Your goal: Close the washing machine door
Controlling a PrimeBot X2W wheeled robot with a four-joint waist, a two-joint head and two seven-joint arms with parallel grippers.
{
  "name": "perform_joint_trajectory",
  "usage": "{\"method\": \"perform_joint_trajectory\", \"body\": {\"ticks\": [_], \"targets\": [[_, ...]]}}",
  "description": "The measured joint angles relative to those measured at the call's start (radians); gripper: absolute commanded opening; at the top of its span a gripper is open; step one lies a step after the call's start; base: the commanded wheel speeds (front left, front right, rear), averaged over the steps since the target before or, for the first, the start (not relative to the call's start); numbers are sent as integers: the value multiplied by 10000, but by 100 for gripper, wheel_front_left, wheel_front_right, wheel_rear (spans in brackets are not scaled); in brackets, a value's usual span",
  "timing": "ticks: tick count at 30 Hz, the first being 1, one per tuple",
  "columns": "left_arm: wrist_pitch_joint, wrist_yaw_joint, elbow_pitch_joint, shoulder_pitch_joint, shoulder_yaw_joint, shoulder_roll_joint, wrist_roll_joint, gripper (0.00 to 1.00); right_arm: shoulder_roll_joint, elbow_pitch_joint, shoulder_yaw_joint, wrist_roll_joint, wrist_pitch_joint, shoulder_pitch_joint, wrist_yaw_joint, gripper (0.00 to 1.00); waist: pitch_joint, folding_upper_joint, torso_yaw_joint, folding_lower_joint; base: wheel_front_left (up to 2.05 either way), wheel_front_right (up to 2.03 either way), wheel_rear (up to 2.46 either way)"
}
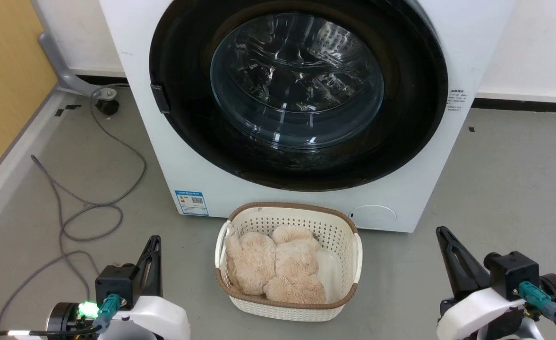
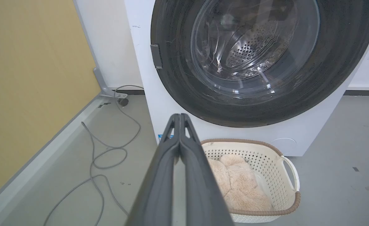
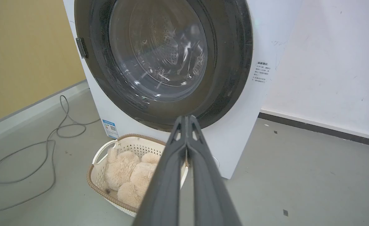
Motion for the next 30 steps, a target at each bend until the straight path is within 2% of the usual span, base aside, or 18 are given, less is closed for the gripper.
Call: {"method": "perform_joint_trajectory", "body": {"ticks": [30], "targets": [[0,0,0,-2,2,0,0,0,2,0,6,0,0,25,0,0,0,0,0,0,0,0,0]]}}
